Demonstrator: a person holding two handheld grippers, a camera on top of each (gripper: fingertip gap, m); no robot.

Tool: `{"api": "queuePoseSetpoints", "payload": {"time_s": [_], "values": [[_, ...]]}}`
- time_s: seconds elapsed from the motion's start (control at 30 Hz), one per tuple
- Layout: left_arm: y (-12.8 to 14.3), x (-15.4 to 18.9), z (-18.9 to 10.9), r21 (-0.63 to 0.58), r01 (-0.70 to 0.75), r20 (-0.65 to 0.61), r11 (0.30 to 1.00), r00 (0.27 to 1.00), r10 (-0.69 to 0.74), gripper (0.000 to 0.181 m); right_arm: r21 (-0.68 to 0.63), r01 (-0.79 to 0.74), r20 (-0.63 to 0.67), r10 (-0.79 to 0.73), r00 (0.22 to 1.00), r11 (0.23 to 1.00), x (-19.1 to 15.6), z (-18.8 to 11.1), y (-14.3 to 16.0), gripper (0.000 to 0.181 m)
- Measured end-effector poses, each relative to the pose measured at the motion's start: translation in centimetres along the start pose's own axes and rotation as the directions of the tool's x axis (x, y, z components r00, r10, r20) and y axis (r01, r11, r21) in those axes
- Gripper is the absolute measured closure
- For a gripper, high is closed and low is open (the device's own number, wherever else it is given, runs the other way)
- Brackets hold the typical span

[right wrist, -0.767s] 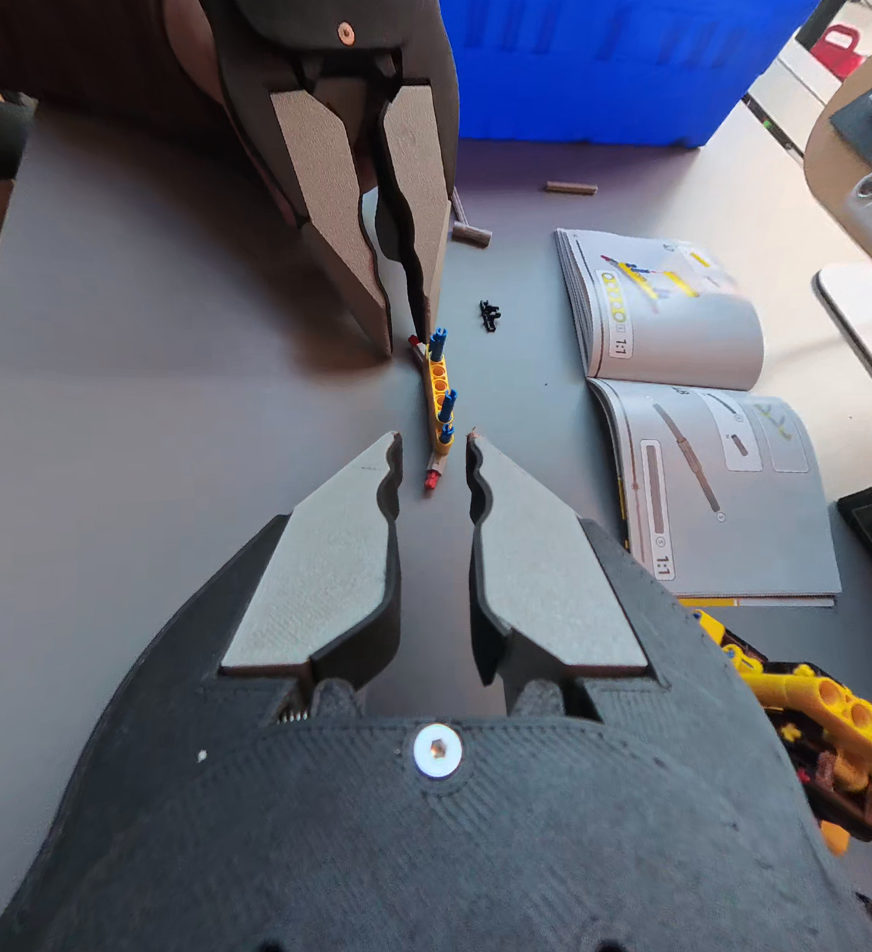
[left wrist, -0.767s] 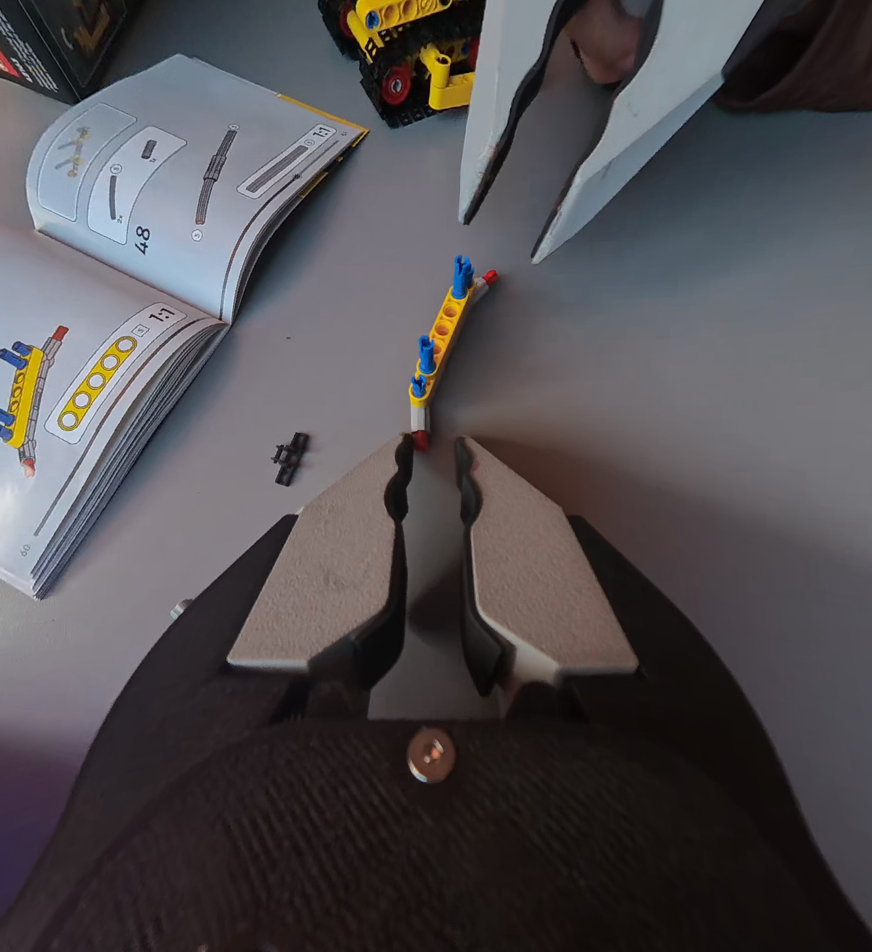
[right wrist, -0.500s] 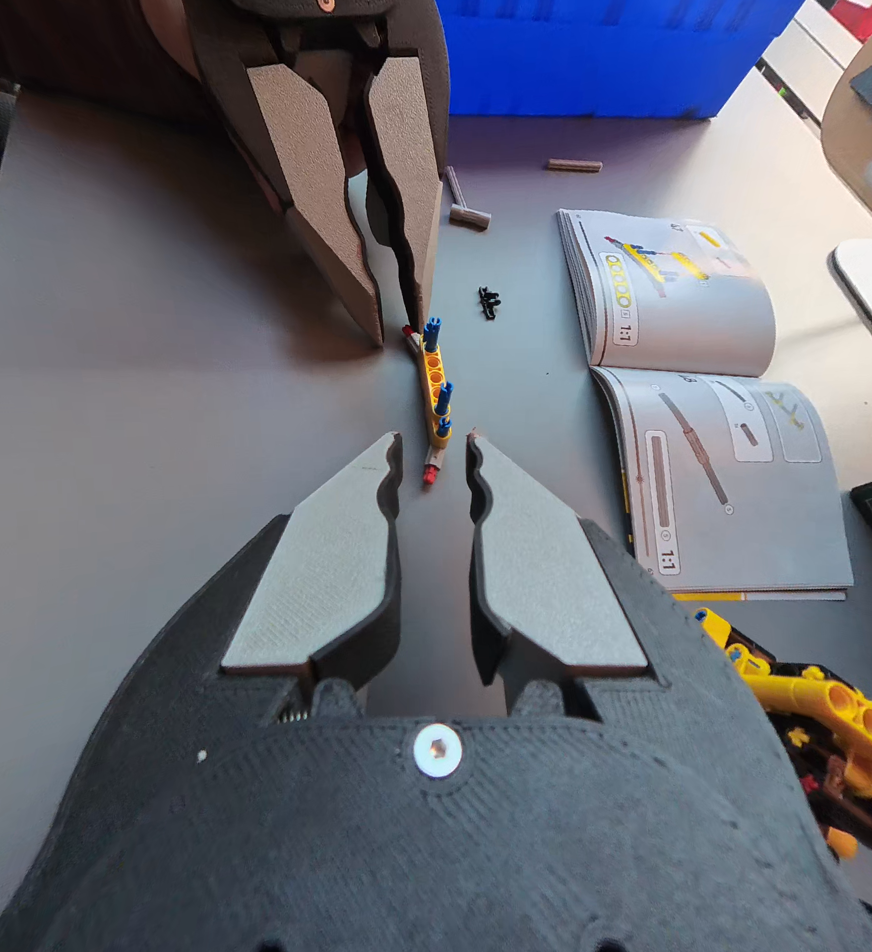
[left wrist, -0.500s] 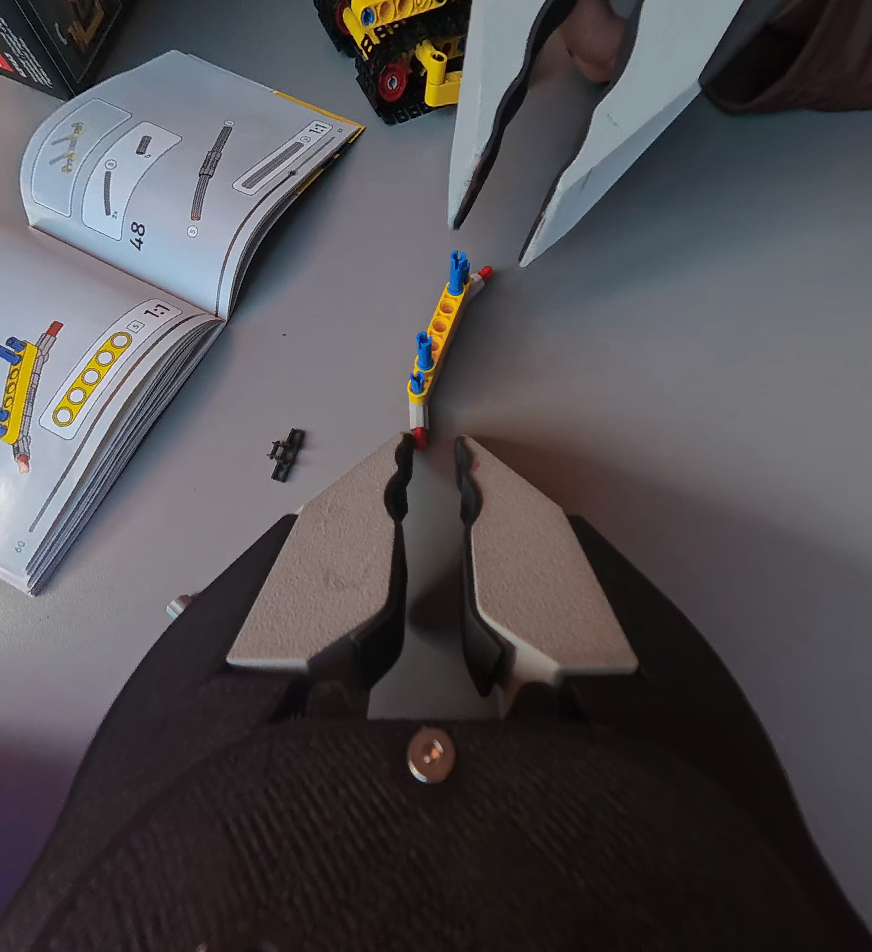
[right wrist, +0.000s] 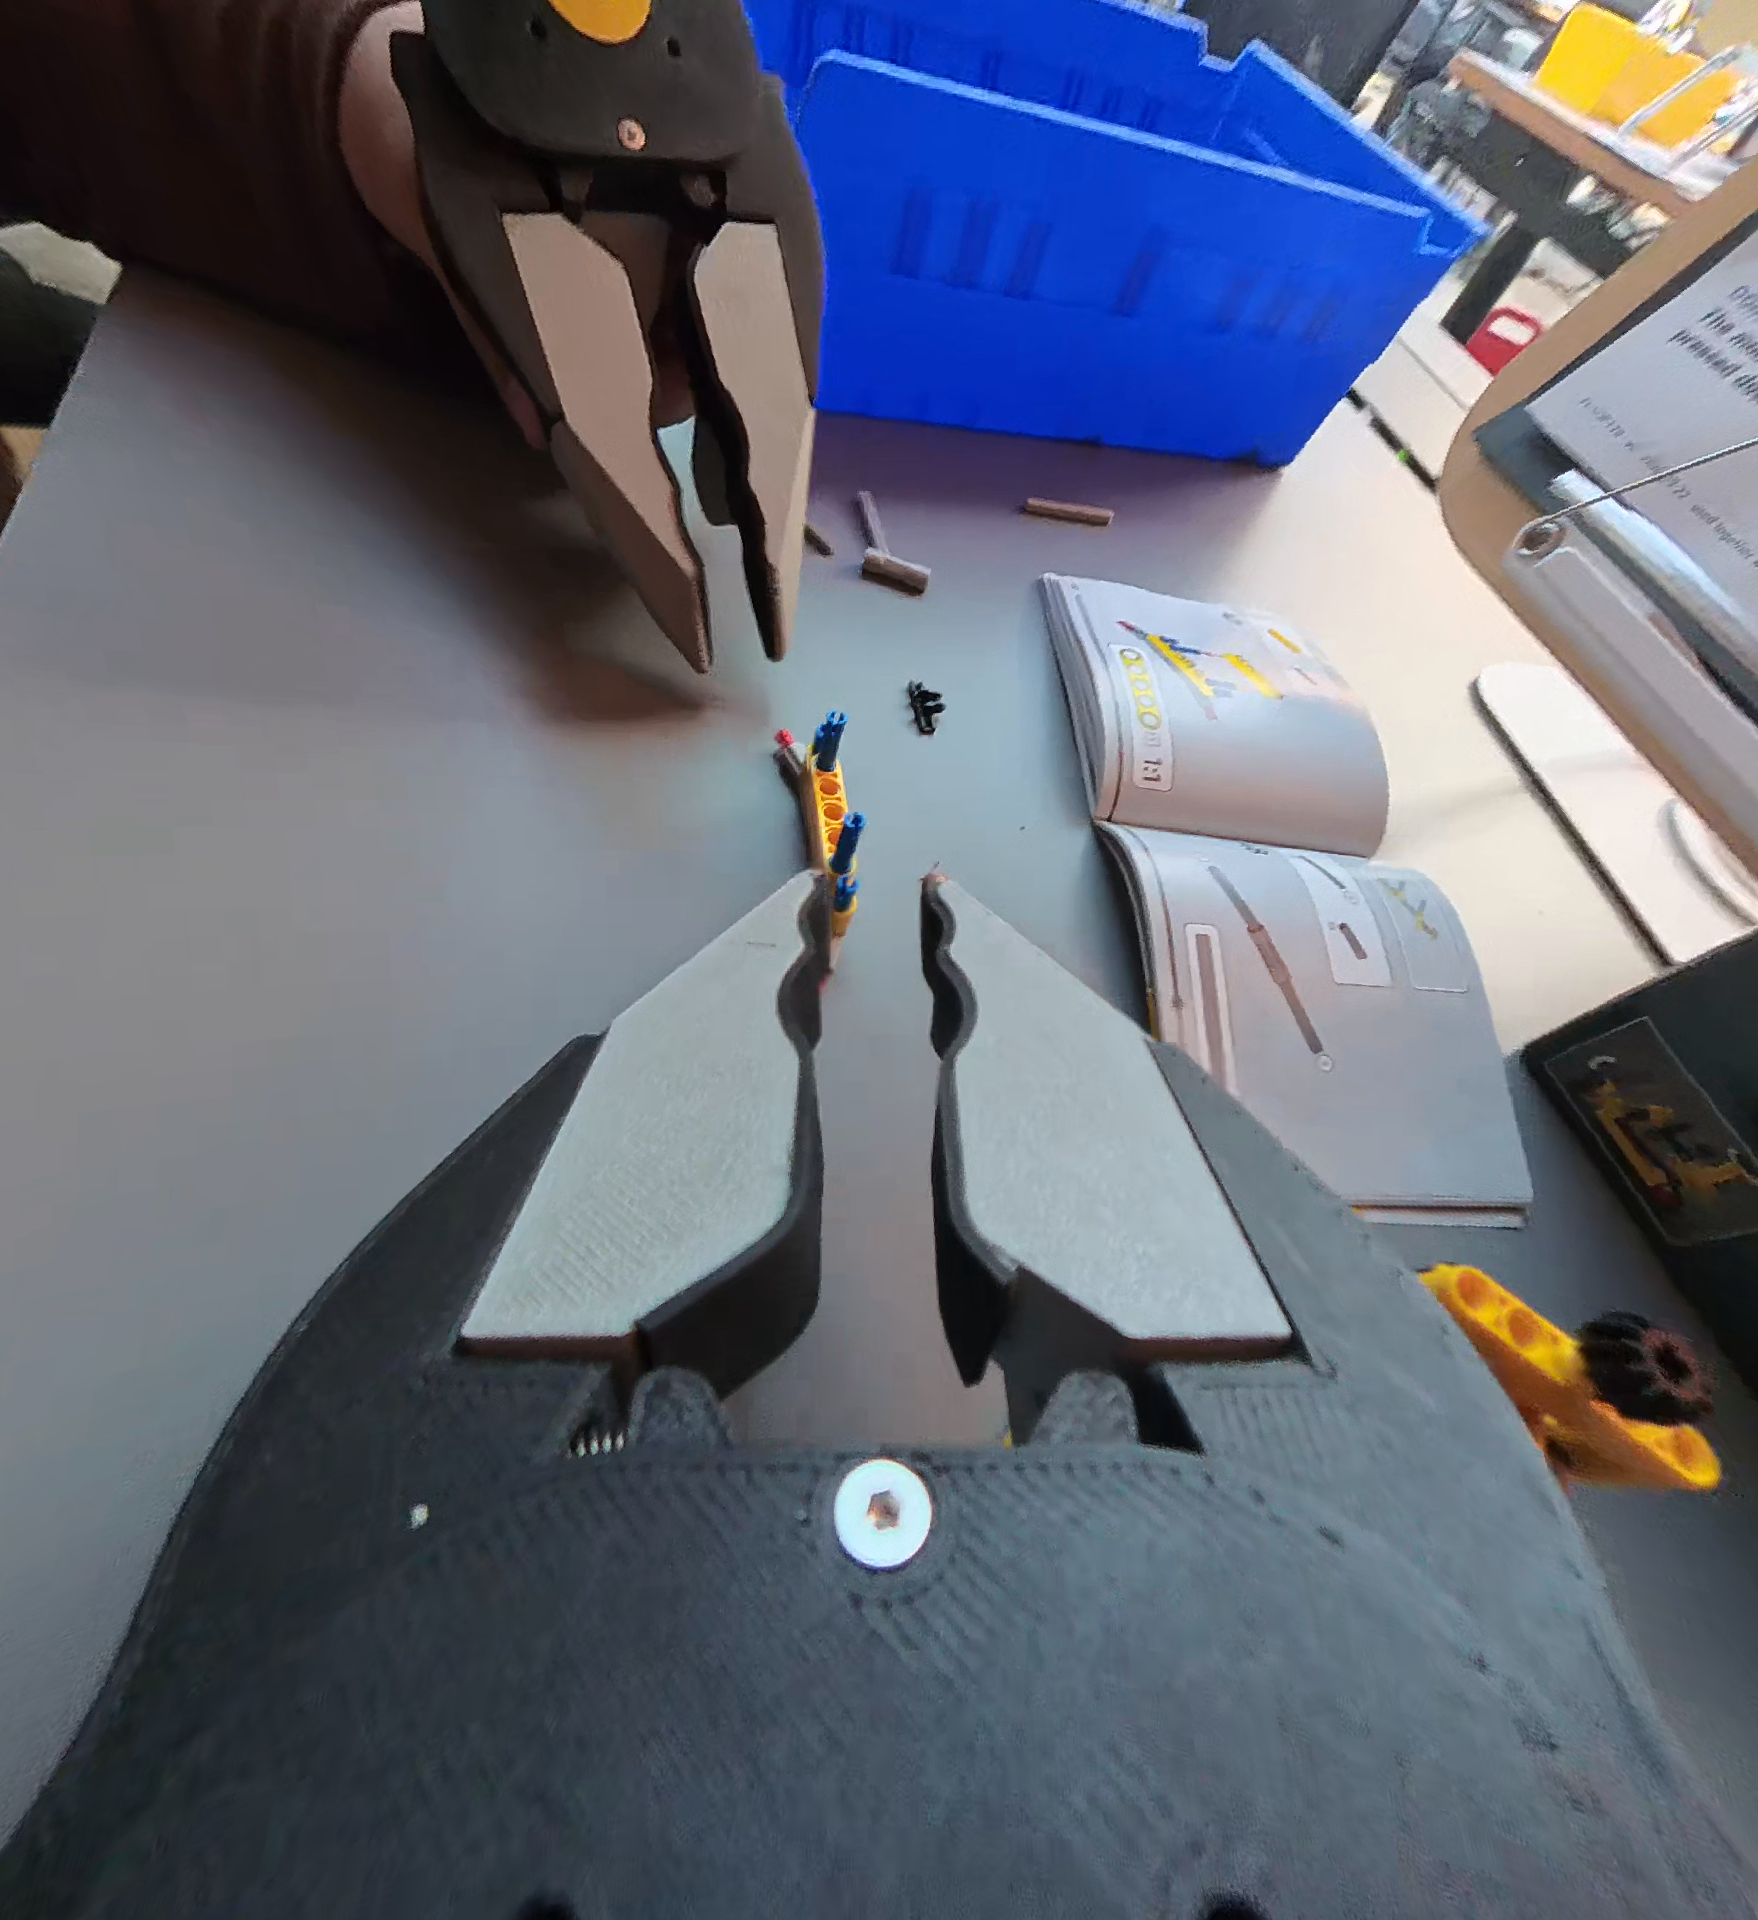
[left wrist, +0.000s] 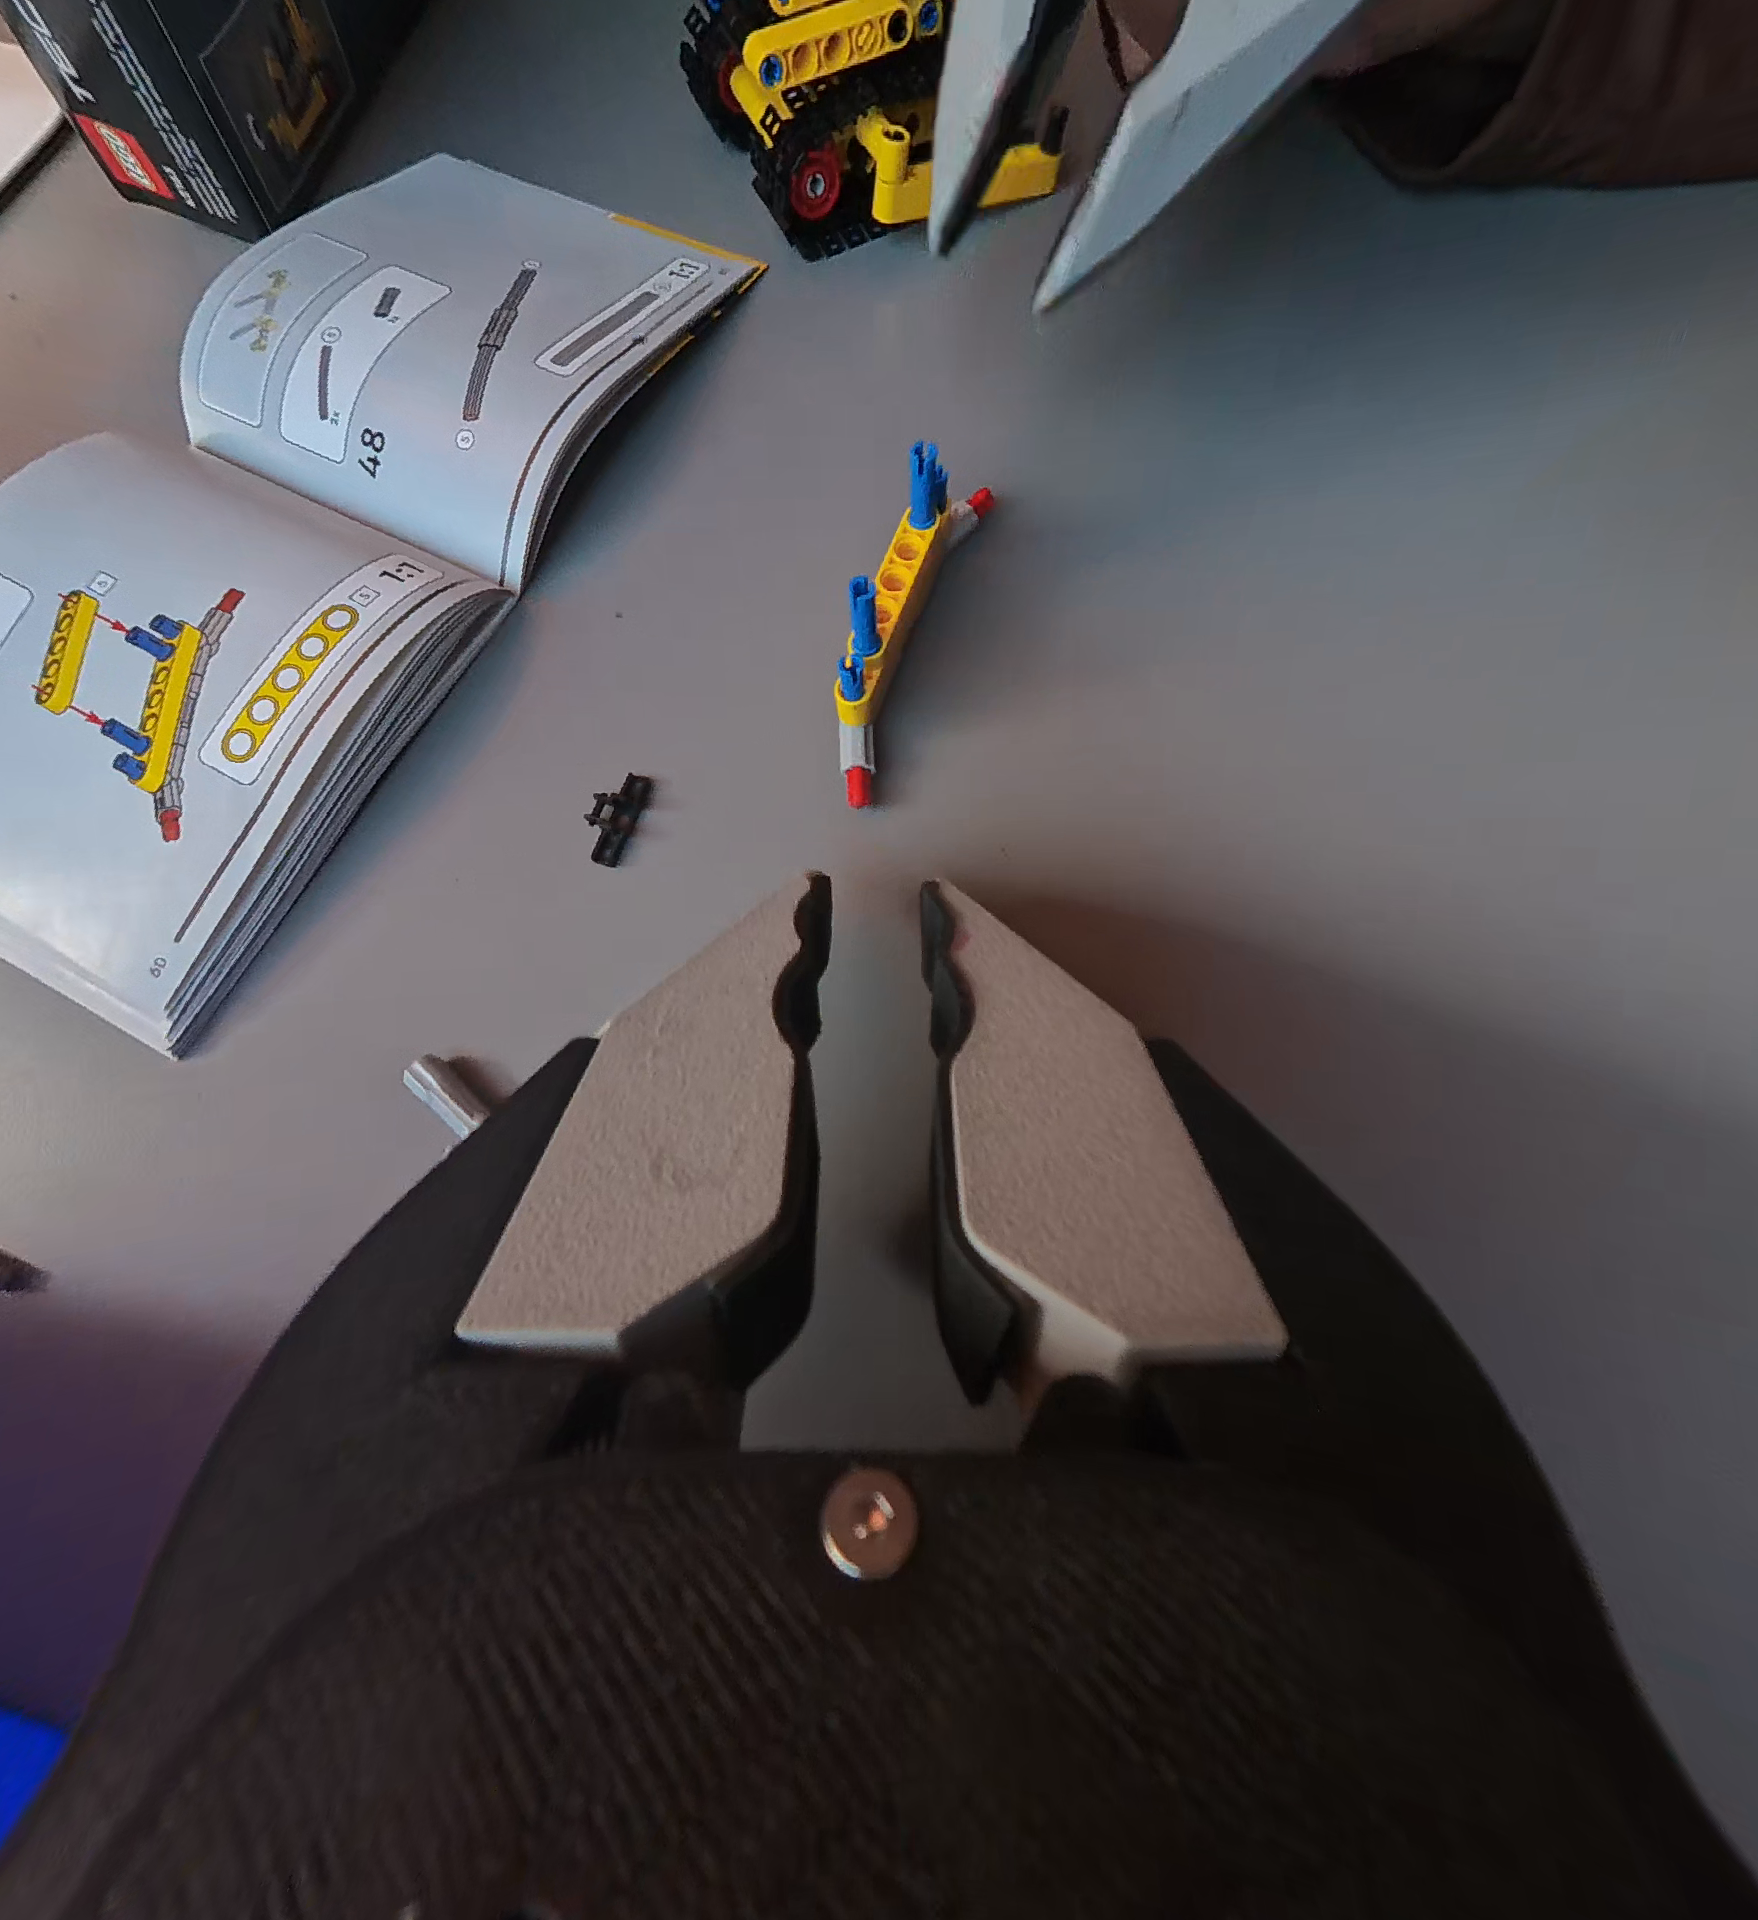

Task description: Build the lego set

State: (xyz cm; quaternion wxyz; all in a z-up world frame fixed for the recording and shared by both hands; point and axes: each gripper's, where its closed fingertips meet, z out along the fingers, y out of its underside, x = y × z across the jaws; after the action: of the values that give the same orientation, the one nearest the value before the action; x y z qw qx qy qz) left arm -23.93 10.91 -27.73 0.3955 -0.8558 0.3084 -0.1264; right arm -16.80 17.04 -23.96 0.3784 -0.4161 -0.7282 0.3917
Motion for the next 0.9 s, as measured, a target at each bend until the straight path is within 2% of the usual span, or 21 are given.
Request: {"api": "queuePoseSetpoints", "payload": {"time_s": [0.03,0.13,0.2,0.33,0.5,0.67,0.9], "values": [[0.1,0.1,-0.2,0.003,0.005,-0.007,1.0,1.0,-0.005,0.168,0.023,0.006,-0.033,-0.005,0.999,1.0,0.6,-0.3,-0.4,0.169],[0.5,0.0,-0.7,0.012,0.017,-0.015,1.0,1.0,-0.017,0.167,0.156,0.049,-0.239,-0.01,0.971,0.987,3.6,-2.8,-2.6,0.167],[0.7,0.1,-1.0,0.012,0.024,-0.025,1.0,0.999,-0.024,0.167,0.261,0.052,-0.35,0.044,0.936,0.964,5.5,-5.3,-3.8,0.17],[0.5,0.2,-1.4,0.026,0.053,-0.046,0.998,0.998,-0.052,0.166,0.356,0.036,-0.509,0.162,0.845,0.934,9.1,-9.9,-3.6,0.172],[0.8,0.3,-1.1,0.007,0.01,-0.022,1.0,1.0,-0.009,0.166,0.351,0.009,-0.598,0.217,0.772,0.936,11.6,-12.6,-1.6,0.173],[0.9,0.2,-0.9,-0.002,0.039,-0.026,0.999,0.999,-0.039,0.165,0.339,-0.009,-0.663,0.246,0.708,0.941,13.0,-14.6,-0.2,0.173],[0.8,0.2,-0.8,0.004,0.022,-0.006,1.0,1.0,-0.022,0.165,0.373,-0.091,-0.687,0.341,0.641,0.923,14.8,-16.4,1.9,0.169]]}}
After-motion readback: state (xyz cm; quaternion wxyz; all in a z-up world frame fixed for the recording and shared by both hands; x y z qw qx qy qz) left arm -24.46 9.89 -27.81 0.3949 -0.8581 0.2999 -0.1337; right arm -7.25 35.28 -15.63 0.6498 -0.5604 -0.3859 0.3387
